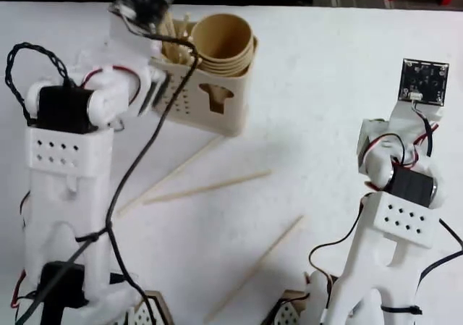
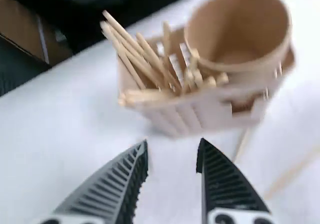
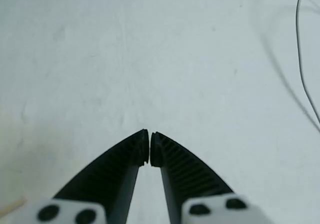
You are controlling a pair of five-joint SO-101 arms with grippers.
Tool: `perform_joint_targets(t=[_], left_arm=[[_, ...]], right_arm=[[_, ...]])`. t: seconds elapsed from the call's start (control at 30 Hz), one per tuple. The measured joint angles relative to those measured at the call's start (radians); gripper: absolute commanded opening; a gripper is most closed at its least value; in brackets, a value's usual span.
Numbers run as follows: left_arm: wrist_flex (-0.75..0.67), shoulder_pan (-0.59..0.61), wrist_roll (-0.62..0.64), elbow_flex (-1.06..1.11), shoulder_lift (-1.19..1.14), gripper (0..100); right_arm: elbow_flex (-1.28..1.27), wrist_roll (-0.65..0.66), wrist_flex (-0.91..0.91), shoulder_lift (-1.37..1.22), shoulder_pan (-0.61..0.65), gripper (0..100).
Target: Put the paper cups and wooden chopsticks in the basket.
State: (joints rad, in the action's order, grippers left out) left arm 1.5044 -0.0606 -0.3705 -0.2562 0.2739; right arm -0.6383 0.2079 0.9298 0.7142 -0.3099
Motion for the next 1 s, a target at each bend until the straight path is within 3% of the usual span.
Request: perform_joint_targets(t=[0.2,0.5,0.73,1.0], left_arm=[[0.233,0.000,-0.107,-0.002,-0.058,18],[0.255,0.000,-0.158,0.089,-0.135,23],[0.149,-0.008,-0.278,0.371,-0.086,23],[-0.186,-0.054,-0.302,0.787,-0.081,30]], right_arm=[[0.000,0.000,-0.009,0.000,0.000,2.2],[0.000,0.000,-0.009,0.000,0.000,2.2],[0.000,0.000,-0.009,0.000,0.000,2.2],[0.000,0.000,-0.009,0.000,0.000,2.2]])
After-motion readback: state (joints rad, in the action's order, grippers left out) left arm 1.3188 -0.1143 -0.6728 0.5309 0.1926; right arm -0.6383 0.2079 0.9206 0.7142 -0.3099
